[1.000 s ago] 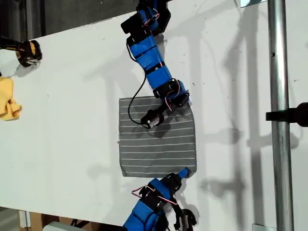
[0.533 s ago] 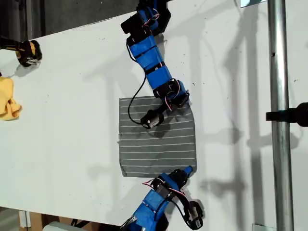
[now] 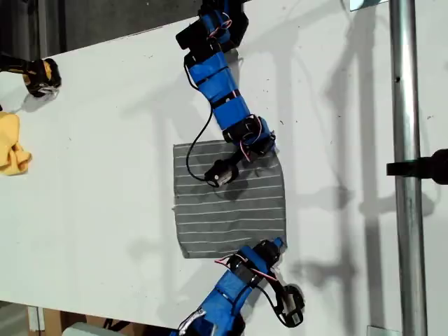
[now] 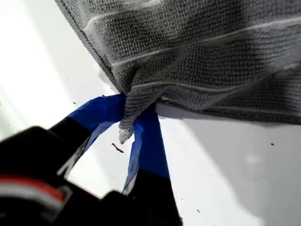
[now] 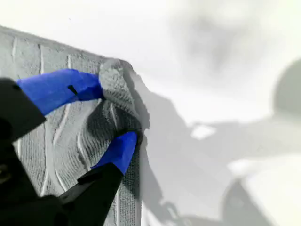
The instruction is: Grasp corners of a towel and fold twice.
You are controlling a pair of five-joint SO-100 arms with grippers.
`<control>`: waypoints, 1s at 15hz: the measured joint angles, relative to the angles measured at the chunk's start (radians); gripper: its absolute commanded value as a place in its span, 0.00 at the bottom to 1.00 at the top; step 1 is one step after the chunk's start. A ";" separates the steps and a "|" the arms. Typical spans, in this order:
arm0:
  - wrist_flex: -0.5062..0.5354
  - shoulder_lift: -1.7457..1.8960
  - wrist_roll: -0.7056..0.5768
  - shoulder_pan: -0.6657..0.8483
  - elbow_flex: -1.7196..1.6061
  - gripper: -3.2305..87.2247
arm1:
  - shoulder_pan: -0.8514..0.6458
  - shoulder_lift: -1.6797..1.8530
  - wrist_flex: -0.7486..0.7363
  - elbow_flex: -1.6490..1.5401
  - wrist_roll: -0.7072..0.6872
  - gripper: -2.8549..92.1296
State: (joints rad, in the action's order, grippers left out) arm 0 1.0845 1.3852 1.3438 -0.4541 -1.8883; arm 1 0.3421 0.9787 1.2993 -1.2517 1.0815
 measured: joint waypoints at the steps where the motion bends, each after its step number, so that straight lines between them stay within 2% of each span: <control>1: 0.002 -0.005 0.002 0.000 0.006 0.02 | 0.000 0.000 0.000 0.000 0.000 0.03; 8: 0.067 -0.009 -0.026 0.023 0.046 0.02 | -0.002 0.003 0.000 0.006 -0.020 0.03; 15: 0.089 0.199 -0.155 0.052 0.057 0.02 | -0.014 0.190 0.017 0.003 -0.089 0.03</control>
State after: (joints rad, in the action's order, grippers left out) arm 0 1.1735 1.5846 1.1888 -0.4019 -1.8316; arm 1 0.3283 1.1689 1.3162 -1.2487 0.9925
